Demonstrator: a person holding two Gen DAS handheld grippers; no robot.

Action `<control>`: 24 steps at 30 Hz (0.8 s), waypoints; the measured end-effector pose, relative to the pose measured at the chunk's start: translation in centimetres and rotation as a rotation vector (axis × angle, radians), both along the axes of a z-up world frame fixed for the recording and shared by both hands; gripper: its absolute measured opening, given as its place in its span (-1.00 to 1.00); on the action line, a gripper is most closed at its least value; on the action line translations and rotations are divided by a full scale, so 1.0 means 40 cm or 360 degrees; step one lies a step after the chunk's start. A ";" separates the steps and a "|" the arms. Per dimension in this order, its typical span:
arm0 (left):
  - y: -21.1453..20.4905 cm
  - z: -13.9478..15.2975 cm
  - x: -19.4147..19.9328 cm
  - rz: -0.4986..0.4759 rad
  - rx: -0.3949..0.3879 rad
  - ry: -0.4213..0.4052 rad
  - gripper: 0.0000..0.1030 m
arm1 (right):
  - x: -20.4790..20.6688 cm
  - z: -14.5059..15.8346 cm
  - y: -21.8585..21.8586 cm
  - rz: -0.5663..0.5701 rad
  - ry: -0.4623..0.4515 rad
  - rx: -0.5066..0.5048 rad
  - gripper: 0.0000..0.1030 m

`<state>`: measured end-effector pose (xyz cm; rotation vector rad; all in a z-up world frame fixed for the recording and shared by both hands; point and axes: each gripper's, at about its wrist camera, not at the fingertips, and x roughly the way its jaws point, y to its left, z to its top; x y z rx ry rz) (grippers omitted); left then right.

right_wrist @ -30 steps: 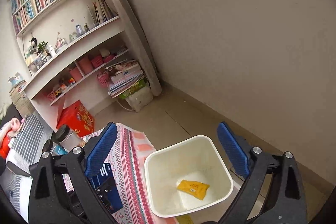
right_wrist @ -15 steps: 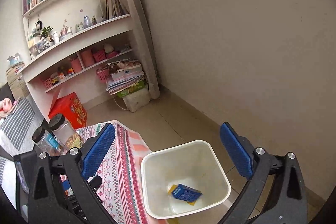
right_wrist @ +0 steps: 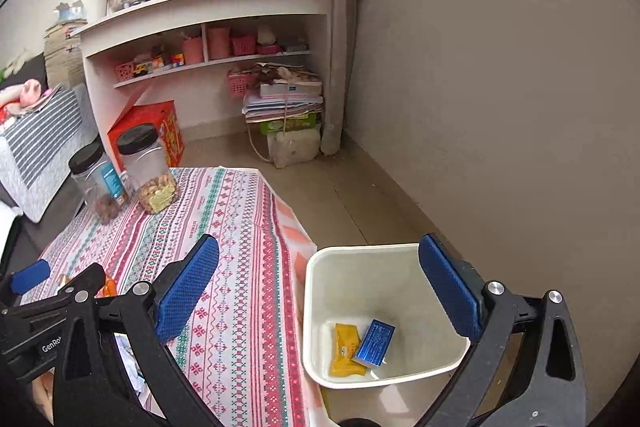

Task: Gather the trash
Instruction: 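Move both grippers back over the table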

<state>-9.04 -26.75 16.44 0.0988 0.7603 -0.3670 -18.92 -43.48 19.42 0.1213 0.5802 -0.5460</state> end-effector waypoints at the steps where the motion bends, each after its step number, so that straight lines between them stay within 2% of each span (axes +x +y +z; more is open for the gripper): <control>1: 0.016 0.000 0.002 0.0014 0.0012 -0.0004 0.73 | 0.010 -0.004 0.018 0.0022 0.0009 -0.0015 0.86; 13: 0.162 -0.039 0.076 0.0092 0.0175 0.0093 0.73 | 0.122 -0.052 0.163 0.0228 0.0132 -0.0032 0.86; 18: 0.221 -0.074 0.164 0.0101 0.0385 0.0196 0.77 | 0.162 -0.080 0.210 0.0335 0.0209 0.0006 0.87; 21: 0.266 -0.122 0.237 0.0109 0.0487 0.0356 0.86 | 0.186 -0.100 0.241 0.0429 0.0260 0.0030 0.87; 24: 0.312 -0.178 0.289 0.0108 0.0446 0.0534 0.86 | 0.213 -0.121 0.269 0.0517 0.0316 0.0052 0.87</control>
